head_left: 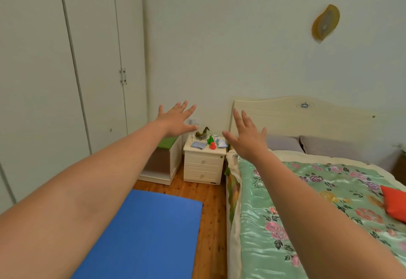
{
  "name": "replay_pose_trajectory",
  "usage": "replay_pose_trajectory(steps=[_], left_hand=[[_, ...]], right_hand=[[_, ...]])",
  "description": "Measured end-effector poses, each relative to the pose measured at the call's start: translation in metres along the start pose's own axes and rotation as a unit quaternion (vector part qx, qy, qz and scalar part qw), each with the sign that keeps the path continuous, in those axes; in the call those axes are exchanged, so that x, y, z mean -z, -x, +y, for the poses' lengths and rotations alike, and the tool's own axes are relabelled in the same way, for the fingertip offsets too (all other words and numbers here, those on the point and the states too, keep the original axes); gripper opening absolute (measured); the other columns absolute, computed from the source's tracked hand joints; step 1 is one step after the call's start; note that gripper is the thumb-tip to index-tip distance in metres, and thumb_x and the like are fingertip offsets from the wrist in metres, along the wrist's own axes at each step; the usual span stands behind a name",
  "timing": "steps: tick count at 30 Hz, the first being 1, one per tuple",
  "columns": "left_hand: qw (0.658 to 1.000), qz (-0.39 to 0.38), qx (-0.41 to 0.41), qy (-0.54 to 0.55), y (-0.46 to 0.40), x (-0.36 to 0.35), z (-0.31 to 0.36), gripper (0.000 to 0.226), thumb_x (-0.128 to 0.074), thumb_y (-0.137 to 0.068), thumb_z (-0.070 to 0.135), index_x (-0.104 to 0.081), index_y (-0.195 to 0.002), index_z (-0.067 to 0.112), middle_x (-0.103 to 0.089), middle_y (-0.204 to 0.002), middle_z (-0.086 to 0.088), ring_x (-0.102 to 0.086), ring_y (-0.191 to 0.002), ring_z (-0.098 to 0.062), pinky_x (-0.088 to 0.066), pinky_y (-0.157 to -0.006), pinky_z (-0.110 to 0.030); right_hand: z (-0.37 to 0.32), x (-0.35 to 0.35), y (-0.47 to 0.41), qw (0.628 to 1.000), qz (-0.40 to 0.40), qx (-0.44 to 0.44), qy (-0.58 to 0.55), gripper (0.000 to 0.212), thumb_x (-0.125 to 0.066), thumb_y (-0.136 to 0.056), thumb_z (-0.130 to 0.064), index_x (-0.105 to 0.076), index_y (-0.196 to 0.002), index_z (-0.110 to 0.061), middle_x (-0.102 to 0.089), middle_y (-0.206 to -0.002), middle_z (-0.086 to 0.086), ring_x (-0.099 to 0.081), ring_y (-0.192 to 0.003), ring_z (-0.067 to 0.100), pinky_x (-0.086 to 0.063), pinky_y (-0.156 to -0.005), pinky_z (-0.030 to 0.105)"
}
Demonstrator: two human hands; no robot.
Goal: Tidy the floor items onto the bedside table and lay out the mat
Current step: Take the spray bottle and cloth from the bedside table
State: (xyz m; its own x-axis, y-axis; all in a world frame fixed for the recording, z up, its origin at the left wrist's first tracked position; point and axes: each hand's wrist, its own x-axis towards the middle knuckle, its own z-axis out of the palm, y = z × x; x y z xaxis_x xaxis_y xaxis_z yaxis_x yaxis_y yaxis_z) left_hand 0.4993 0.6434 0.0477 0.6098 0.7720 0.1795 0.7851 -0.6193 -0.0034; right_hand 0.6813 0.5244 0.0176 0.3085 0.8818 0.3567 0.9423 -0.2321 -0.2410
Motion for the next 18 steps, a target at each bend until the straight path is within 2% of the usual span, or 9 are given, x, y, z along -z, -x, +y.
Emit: replay_pose_trajectory(steps=[10, 18], left_hand=[[0.999, 0.008, 0.018, 0.028, -0.192, -0.051, -0.065, 0.074, -0.034, -0.092, 0.058, 0.004, -0.149, 0.031, 0.010, -0.160, -0.001, 0.007, -0.149, -0.019, 0.003, -0.114, -0.060], [0.999, -0.021, 0.011, 0.032, -0.313, -0.086, -0.095, 0.075, -0.035, -0.092, 0.058, 0.006, -0.149, 0.032, 0.011, -0.160, 0.000, 0.008, -0.149, -0.019, 0.004, -0.113, -0.061]], right_hand=[[0.010, -0.073, -0.190, 0.999, -0.024, 0.042, 0.022, 0.072, -0.033, -0.094, -0.053, 0.010, -0.148, -0.033, 0.010, -0.160, -0.002, 0.003, -0.148, 0.021, 0.004, -0.115, 0.056], [0.039, -0.111, -0.300, 0.998, -0.053, 0.025, 0.032, 0.070, -0.033, -0.095, -0.051, 0.010, -0.148, -0.033, 0.010, -0.160, -0.002, 0.003, -0.148, 0.021, 0.004, -0.115, 0.056]])
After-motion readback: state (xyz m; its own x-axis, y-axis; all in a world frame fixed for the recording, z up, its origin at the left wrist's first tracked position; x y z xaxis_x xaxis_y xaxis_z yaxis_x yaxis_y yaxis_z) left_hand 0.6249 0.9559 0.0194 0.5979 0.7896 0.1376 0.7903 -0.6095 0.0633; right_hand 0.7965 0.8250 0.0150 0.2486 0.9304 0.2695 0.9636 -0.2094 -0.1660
